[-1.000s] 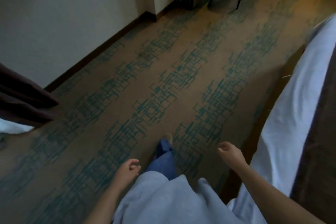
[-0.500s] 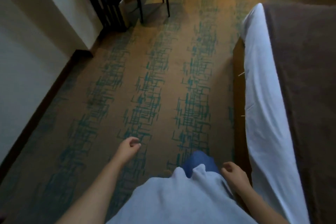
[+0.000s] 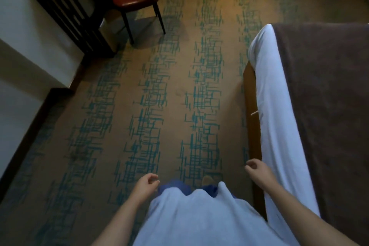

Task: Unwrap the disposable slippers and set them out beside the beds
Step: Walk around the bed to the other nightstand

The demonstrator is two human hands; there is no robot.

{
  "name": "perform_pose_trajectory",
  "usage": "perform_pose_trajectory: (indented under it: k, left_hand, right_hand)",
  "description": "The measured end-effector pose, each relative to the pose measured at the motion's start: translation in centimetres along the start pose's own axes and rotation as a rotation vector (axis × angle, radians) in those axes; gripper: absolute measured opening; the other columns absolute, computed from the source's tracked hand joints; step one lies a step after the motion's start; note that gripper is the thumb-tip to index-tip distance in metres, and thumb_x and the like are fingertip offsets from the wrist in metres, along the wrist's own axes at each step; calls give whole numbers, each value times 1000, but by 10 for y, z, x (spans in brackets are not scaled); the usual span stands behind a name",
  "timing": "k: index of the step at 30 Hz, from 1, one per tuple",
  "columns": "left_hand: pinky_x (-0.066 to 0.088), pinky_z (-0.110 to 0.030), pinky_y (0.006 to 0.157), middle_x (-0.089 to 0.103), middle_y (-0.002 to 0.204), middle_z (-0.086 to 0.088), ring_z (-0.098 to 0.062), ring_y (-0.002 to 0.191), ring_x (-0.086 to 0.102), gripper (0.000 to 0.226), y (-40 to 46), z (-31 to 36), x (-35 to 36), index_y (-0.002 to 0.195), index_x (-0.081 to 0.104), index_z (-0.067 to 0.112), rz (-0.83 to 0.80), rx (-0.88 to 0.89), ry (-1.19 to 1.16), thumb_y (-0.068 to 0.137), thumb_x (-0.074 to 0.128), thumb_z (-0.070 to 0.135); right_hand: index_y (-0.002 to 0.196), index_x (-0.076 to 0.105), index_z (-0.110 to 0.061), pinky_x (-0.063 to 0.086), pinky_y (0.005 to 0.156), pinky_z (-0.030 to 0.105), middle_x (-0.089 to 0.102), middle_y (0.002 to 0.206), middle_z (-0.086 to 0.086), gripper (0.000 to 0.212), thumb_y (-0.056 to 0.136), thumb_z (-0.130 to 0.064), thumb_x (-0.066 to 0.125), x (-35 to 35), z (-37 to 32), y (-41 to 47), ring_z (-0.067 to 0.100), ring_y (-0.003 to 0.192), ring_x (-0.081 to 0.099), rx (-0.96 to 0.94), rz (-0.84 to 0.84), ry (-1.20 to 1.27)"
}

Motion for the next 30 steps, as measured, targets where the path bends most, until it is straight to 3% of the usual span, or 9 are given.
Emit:
perform_pose_trajectory:
  k: [5,11,19,23,28,30]
  left_hand:
    - [47,-36,87,64,103,-18,-31,96,61,19,56,54,-7,98,58,11,68,-73,-122,81,58,3]
    - [41,-27,80,62,105,-15,-22,93,56,30,158,141,-22,112,58,0,-21,-64,-38,83,57,6]
    - [43,-28,87,64,118,-11,-22,107,58,30,308,378,-93,115,59,8,-74,194,291,86,54,15]
    - [45,-31,85,64,110,-9,-23,102,59,28,355,489,-101,113,59,11,-69,268,285,87,55,17]
    - [43,-26,75,64,101,-5,-22,96,63,24,409,576,-80,110,60,15,-94,295,236,86,55,17]
    - [47,-28,78,64,102,-4,-22,97,63,24,432,601,-67,109,60,15,-122,283,258,86,55,18]
  right_hand:
    - [123,54,-12,43,79,29,59,123,10,35,92,-27,50,-63,-85,83,25,110,56,-58,16,-38]
    - [122,54,-14,47,82,30,61,123,9,34,91,-27,52,-91,-141,171,22,108,57,-14,18,-24]
    - [117,59,-12,44,87,31,63,121,10,33,85,-21,56,-135,-202,249,26,110,58,145,46,120]
    - [112,62,-9,41,83,28,65,116,11,29,84,-17,58,-156,-223,283,27,109,58,216,66,218]
    - [86,59,-19,43,81,30,66,98,9,4,83,-17,58,-188,-242,349,27,96,59,270,58,254]
    - [91,64,-13,44,79,31,66,90,8,13,84,-21,58,-216,-254,392,25,87,59,279,66,256]
Point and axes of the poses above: each hand's wrist, its own y-axis towards the middle knuckle, its own x-axis out of the palm, z = x × y, the point moved 8 cm from there along y, towards the middle knuckle
